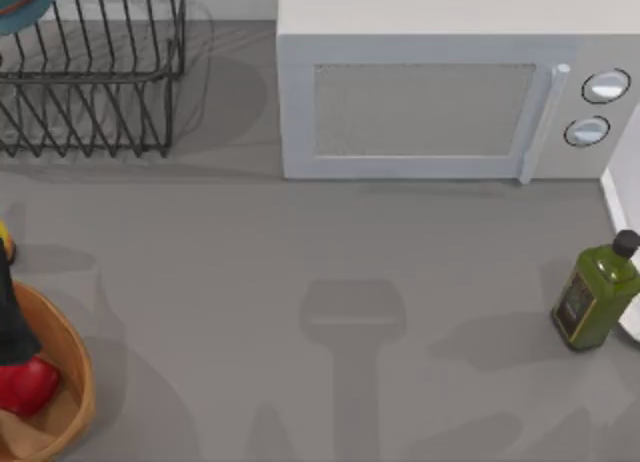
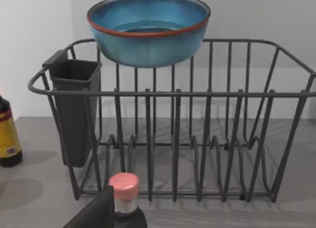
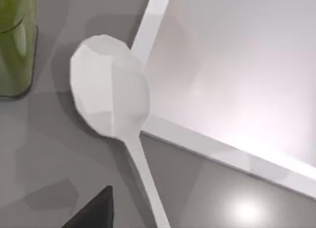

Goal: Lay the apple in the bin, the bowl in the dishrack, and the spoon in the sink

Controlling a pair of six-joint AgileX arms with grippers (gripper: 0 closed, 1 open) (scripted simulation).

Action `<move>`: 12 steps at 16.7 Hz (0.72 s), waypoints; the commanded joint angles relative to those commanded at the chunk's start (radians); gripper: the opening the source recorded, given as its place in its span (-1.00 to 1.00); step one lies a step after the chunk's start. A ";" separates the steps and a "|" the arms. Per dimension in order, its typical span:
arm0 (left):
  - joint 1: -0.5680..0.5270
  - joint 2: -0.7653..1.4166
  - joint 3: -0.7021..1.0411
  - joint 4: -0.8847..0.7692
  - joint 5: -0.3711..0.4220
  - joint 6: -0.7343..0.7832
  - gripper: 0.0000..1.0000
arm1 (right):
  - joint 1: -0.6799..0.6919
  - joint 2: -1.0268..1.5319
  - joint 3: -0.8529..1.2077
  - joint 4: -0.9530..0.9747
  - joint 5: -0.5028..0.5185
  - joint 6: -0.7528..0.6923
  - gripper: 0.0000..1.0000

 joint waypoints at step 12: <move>0.000 0.000 0.000 0.000 0.000 0.000 1.00 | -0.065 0.589 0.383 -0.433 -0.001 -0.373 1.00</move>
